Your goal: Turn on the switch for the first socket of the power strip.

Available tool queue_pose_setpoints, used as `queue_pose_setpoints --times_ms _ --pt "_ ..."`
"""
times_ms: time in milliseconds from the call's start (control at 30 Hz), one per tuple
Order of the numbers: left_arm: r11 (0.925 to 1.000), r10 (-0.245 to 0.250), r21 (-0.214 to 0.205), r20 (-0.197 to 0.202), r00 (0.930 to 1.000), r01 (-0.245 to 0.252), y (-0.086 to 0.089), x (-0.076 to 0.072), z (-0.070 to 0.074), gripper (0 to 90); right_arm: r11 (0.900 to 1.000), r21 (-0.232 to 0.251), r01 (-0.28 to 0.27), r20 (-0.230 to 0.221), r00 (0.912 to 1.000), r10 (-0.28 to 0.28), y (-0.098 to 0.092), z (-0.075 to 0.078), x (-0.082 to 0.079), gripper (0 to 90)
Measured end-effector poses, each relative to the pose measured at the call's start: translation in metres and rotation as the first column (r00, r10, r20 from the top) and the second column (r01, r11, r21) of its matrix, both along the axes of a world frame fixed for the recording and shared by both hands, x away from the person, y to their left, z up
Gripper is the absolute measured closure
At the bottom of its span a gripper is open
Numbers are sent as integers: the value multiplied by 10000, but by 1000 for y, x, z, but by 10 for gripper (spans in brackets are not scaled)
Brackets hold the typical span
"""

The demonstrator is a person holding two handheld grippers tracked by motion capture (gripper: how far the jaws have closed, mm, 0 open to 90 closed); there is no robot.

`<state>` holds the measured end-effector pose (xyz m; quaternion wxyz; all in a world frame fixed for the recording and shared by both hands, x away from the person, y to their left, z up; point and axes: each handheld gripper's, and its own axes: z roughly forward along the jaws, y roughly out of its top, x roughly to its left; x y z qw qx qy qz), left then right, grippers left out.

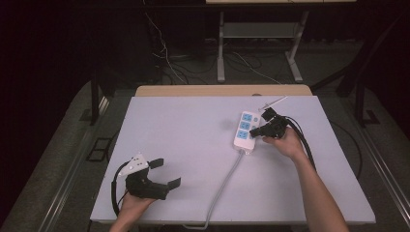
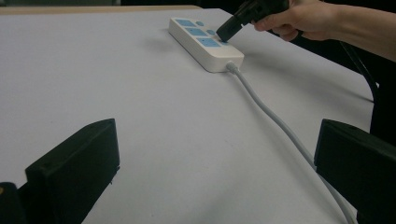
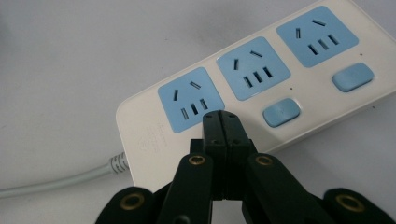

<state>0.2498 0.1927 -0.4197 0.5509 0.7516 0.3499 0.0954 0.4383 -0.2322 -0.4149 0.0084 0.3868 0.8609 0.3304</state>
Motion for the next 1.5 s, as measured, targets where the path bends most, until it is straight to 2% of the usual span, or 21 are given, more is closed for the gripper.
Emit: queue_pose_setpoints --times_ms 233,767,1200,1500 --pt "10000 19 -58 5 10000 -19 1 0 0 0 10000 -46 54 -136 9999 -54 -4 2 -1 900" --pt "10000 22 -52 -11 10000 -22 0 -1 0 0 9998 -167 104 11 9999 -104 -20 18 -9 900" --pt "9999 39 -118 -29 10000 -39 -1 -1 0 0 9998 -8 192 303 9994 -191 -36 37 -27 900" --pt "9999 40 -131 -19 10000 -41 0 -2 0 0 9989 234 408 342 9985 -416 -48 42 -43 899"
